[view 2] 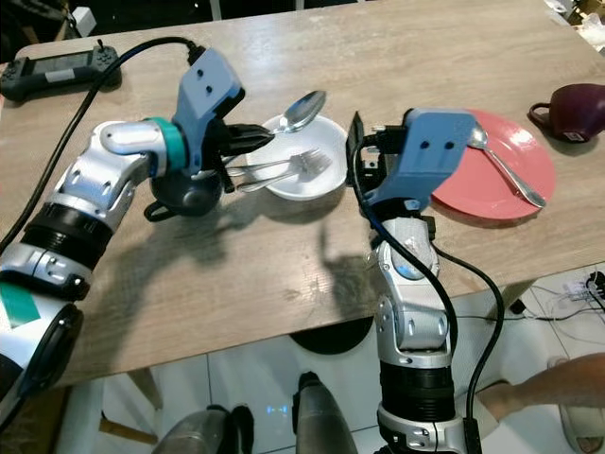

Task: Setting the table

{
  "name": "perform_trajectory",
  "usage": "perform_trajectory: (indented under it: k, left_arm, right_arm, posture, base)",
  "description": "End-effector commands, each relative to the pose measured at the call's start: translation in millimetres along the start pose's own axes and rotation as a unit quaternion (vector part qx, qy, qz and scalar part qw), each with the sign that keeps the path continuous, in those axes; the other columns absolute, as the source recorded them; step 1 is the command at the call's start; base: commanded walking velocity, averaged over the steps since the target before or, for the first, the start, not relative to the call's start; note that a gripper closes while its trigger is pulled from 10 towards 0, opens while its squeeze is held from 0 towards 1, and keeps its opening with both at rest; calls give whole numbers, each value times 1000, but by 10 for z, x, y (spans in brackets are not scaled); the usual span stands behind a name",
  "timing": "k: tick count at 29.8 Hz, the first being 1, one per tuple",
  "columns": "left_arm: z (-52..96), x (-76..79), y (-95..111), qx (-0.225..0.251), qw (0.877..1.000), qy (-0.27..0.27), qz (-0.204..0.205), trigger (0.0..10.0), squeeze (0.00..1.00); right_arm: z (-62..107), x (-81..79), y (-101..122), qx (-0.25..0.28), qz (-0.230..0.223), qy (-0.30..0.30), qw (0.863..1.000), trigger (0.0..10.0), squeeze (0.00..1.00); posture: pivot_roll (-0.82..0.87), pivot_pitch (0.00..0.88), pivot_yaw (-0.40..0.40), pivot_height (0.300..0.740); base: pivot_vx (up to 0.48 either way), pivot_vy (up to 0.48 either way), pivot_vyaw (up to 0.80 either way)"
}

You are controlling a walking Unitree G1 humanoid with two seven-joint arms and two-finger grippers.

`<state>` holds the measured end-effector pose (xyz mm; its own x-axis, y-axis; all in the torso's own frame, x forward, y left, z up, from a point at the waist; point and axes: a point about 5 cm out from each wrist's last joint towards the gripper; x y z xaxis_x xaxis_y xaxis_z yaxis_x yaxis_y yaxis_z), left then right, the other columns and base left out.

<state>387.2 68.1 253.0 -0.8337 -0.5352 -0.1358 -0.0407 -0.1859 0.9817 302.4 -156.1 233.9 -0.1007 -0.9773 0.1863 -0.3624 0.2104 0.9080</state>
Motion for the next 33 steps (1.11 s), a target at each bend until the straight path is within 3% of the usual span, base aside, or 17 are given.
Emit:
perform_trajectory:
  k: [1, 2, 7, 8, 9, 10, 12, 16, 19, 20, 23, 24, 26, 28, 31, 32, 33]
  left_arm:
    - [1, -18, -18, -8, 1000, 4, -3, 10000, 114]
    - [-18, -37, -3, -6, 1000, 11, 2, 10000, 1000]
    - [-15, -77, 106, 24, 1000, 16, 11, 10000, 1000]
    - [4, -87, 179, 47, 999, 14, 10, 10000, 894]
    - [27, -91, 248, 70, 997, 12, 8, 10000, 0]
    - [76, -94, 363, 107, 994, 14, 2, 10000, 0]
    - [76, -94, 363, 107, 994, 14, 2, 10000, 0]
    - [255, -78, 644, 194, 980, 48, -9, 10000, 0]
    - [294, -55, 663, 208, 976, 72, 5, 10000, 0]
    - [330, -29, 636, 218, 969, 113, 26, 10000, 0]
    - [365, -6, 589, 225, 961, 153, 50, 10000, 0]
    - [387, 32, 501, 222, 953, 194, 69, 10000, 0]
    - [387, 32, 501, 222, 953, 194, 69, 10000, 0]
    - [467, 241, 300, 216, 944, 246, 43, 10000, 0]
    - [574, 338, 220, 219, 934, 282, 30, 10000, 0]
    - [574, 338, 220, 219, 934, 282, 30, 10000, 0]
    - [642, 309, 195, 218, 926, 307, 33, 10000, 0]
  right_arm:
    - [9, -6, 25, 3, -1, 1, 1000, 10000, 0]
    - [8, 0, 26, 2, -1, 0, 1000, 10000, 0]
    - [9, 9, 18, 0, -1, -3, 1000, 10000, 0]
    - [9, 10, 14, -1, -1, -3, 1000, 10000, 0]
    - [7, 10, 11, -2, -1, -3, 1000, 10000, 0]
    - [4, 10, 12, -2, -1, -4, 1000, 10000, 0]
    - [4, 10, 12, -2, -1, -4, 1000, 10000, 0]
    - [-2, 18, 11, -3, 0, -7, 1000, 10000, 0]
    - [-2, 29, 5, -4, 1, -9, 1000, 10000, 0]
    - [-2, 43, -6, -5, 3, -13, 1000, 10000, 0]
    - [0, 54, -16, -7, 5, -16, 1000, 10000, 0]
    - [2, 73, -34, -10, 8, -21, 1000, 10000, 0]
    - [2, 73, -34, -10, 8, -21, 1000, 10000, 0]
    - [5, 123, -95, -19, 16, -30, 999, 10000, 0]
    - [4, 152, -140, -25, 21, -31, 999, 10000, 0]
    - [4, 152, -140, -25, 21, -31, 999, 10000, 0]
    - [0, 153, -151, -26, 19, -26, 999, 10000, 0]
  posture:
    - [-170, 136, 125, 740]
    - [-169, 135, 125, 740]
    - [-165, 133, 124, 740]
    - [-164, 133, 123, 740]
    - [-160, 131, 123, 740]
    - [-157, 130, 122, 740]
    - [-157, 130, 122, 740]
    - [-141, 125, 121, 740]
    - [-137, 123, 123, 740]
    - [-136, 122, 124, 740]
    - [-136, 121, 128, 740]
    - [-138, 119, 121, 740]
    - [-138, 119, 121, 740]
    - [-128, 113, 104, 740]
    - [-124, 111, 98, 740]
    - [-124, 111, 98, 740]
    - [-120, 107, 91, 740]
  base:
    - [0, 0, 0]
    - [0, 0, 0]
    - [0, 0, 0]
    - [0, 0, 0]
    - [0, 0, 0]
    - [0, 0, 0]
    - [0, 0, 0]
    - [0, 0, 0]
    - [0, 0, 0]
    - [0, 0, 0]
    - [0, 0, 0]
    - [0, 0, 0]
    - [0, 0, 0]
    - [0, 0, 0]
    - [0, 0, 0]
    - [0, 0, 0]
    - [0, 0, 0]
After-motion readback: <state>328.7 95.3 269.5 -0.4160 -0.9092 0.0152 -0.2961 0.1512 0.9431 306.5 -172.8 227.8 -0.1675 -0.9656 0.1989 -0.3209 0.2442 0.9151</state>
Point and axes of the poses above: a point about 5 cm out from each wrist's last joint towards the gripper, its own z axis pointing back from the gripper into the wrist, its own y axis along the axis of the wrist's last joint, x = y × z, and after that the axes turned 14 degrees about z, right-handed
